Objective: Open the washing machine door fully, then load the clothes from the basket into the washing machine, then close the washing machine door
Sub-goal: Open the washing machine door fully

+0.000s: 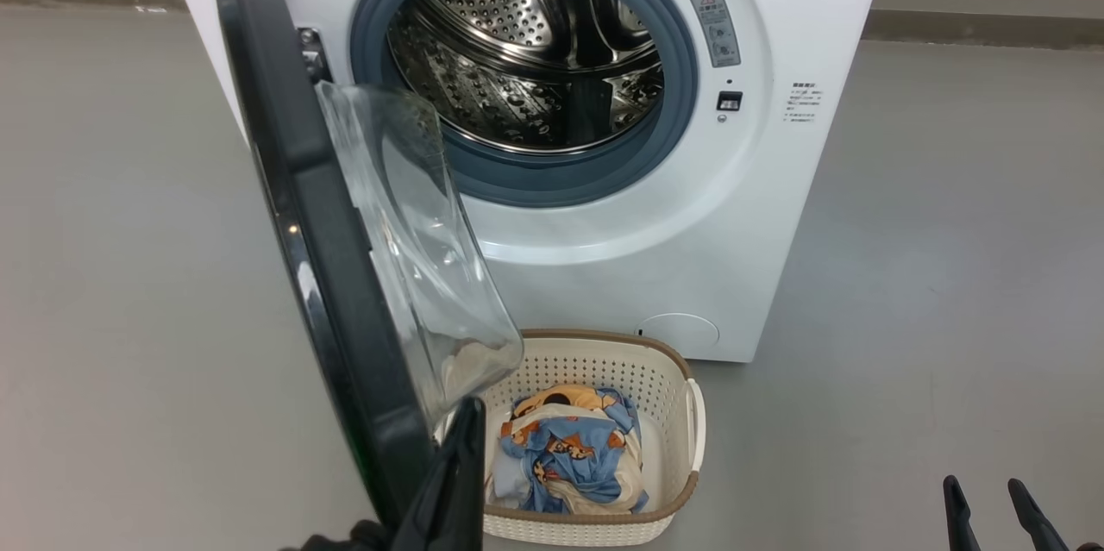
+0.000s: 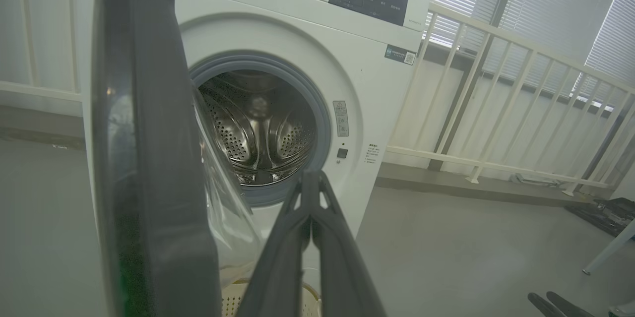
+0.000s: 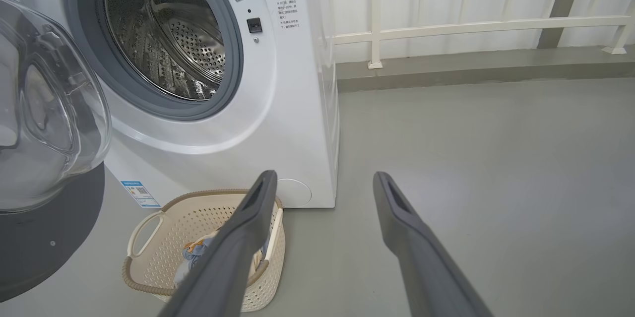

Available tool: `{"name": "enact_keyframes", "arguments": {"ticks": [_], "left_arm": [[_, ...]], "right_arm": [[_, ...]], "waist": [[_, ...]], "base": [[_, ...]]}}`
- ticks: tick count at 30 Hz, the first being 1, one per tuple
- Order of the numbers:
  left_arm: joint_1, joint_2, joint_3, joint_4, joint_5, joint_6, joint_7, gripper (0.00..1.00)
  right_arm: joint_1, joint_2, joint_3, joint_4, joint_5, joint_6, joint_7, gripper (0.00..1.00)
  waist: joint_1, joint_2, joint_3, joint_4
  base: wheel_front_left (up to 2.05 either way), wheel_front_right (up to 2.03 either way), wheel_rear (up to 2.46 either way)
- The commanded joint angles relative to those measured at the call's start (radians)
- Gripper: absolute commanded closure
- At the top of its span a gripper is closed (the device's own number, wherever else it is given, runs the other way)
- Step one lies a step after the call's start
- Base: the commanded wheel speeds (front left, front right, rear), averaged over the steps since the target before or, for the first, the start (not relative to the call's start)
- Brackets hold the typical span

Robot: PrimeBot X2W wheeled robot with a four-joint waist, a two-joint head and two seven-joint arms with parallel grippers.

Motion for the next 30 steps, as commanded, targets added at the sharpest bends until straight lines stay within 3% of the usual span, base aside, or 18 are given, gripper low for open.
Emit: {"name": "enact_keyframes", "arguments": {"ticks": [1, 15, 30], "left_arm": [[-0.046, -0.001, 0.027, 0.006, -0.008, 0.01, 0.011, 1.0], [-0.067, 0.0, 0.07, 0.187, -0.069, 0.09, -0.021, 1.0], [-0.081, 0.002, 0.089, 0.214, -0.067, 0.146, -0.03, 1.0]], "right_arm": [[-0.021, -0.022, 0.025, -0.019, 0.009, 0.002, -0.012, 0.0], [-0.024, -0.026, 0.023, -0.019, 0.014, 0.002, -0.012, 0.0], [-0.019, -0.016, 0.024, -0.017, 0.015, 0.002, -0.012, 0.0]], "waist": [[0.0, 0.0, 0.003, -0.005], [0.0, 0.0, 0.025, -0.025], [0.0, 0.0, 0.026, 0.004]], "base": [[0.0, 0.0, 0.0], [0.0, 0.0, 0.0], [0.0, 0.0, 0.0]]}}
